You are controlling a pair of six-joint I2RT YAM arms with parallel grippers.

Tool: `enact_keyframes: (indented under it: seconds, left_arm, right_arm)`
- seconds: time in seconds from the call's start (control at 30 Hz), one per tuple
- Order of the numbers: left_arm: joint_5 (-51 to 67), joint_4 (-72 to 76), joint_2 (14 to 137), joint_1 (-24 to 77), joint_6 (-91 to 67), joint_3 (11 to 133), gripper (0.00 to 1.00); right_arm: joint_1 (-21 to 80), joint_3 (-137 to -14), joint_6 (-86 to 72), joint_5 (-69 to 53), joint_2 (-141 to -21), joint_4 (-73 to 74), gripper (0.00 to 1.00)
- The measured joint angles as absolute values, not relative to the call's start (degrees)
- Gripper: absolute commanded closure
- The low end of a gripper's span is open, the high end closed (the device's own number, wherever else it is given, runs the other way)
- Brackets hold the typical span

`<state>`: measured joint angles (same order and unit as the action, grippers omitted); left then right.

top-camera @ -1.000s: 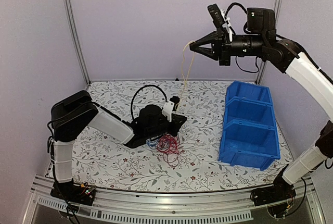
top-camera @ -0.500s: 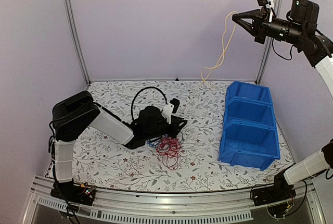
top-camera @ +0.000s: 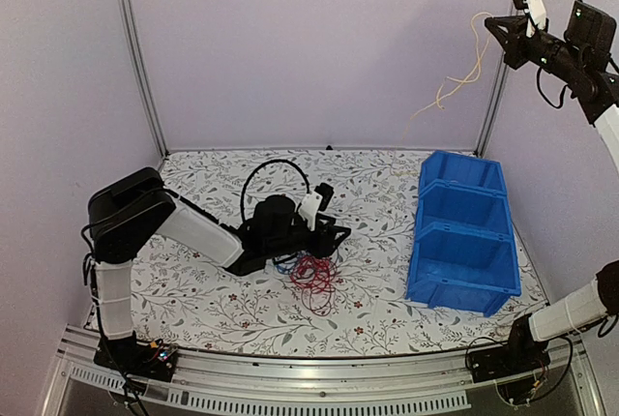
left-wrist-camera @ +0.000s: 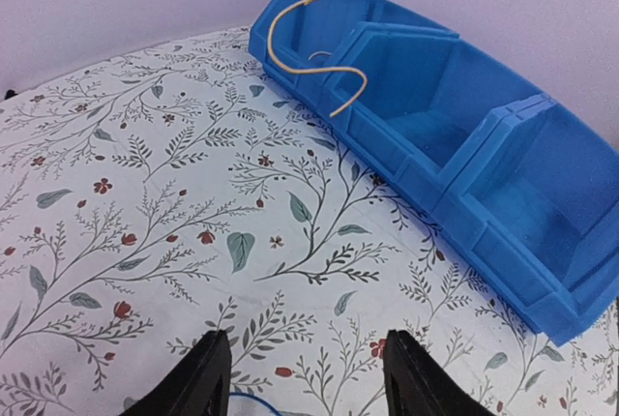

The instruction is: Untangle the cables

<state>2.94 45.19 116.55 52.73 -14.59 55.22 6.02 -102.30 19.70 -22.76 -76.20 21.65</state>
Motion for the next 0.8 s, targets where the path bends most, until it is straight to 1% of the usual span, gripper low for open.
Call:
enact_keyframes:
  seconds: [0.3, 0.43, 0.6, 0.8]
  left_arm:
    - [4.3, 46.0, 115.7, 52.9, -14.6, 52.6, 0.47]
    - [4.6, 46.0, 115.5, 52.9, -14.8, 51.5, 0.47]
    - [4.9, 46.2, 114.0, 52.9, -14.8, 51.2, 0.47]
    - [5.2, 46.5, 113.0, 52.9, -14.8, 51.0, 0.48]
  right_arm:
    - [-2.3, -102.3, 19.9, -19.2, -80.1, 15.5, 1.0]
    - [-6.0, -100.1, 20.0, -18.5, -82.3, 13.3, 1.0]
    - [-9.5, -92.9, 20.5, -18.4, -84.1, 10.0, 1.0]
    - [-10.2, -82.9, 21.9, -18.8, -87.6, 9.9, 1.0]
